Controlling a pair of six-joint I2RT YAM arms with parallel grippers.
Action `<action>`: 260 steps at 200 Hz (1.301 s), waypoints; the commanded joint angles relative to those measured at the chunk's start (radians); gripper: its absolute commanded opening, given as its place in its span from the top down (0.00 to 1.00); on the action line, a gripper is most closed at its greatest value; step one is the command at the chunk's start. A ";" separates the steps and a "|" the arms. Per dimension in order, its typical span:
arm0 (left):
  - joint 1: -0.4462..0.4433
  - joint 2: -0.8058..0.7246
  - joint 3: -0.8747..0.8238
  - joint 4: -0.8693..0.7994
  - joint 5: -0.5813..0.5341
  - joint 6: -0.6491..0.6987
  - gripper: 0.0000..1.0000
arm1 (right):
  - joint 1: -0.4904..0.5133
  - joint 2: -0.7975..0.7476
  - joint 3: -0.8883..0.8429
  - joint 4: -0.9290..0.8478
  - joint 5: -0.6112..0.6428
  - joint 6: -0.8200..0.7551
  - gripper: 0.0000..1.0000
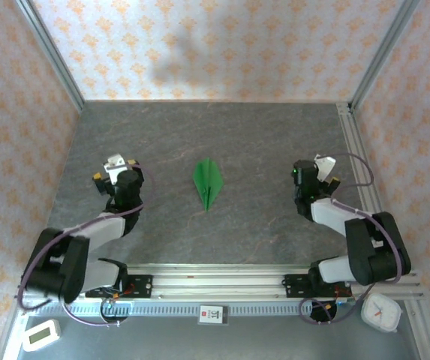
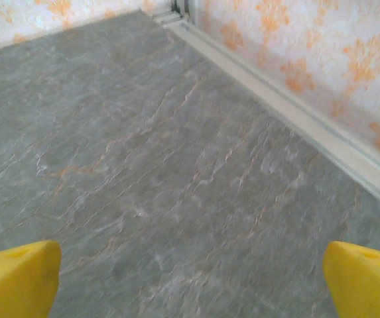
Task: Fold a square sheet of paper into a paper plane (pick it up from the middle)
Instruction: Move the paper plane to the center of the table, then reset both arms
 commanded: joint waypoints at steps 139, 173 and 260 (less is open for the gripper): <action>0.153 0.248 -0.132 0.655 0.363 0.037 0.00 | -0.145 0.185 -0.283 0.972 -0.329 -0.211 0.00; 0.142 0.244 -0.146 0.677 0.371 0.056 0.00 | -0.137 0.177 -0.295 0.995 -0.294 -0.209 0.00; 0.142 0.243 -0.141 0.665 0.382 0.059 0.00 | -0.141 0.177 -0.290 0.988 -0.315 -0.209 0.00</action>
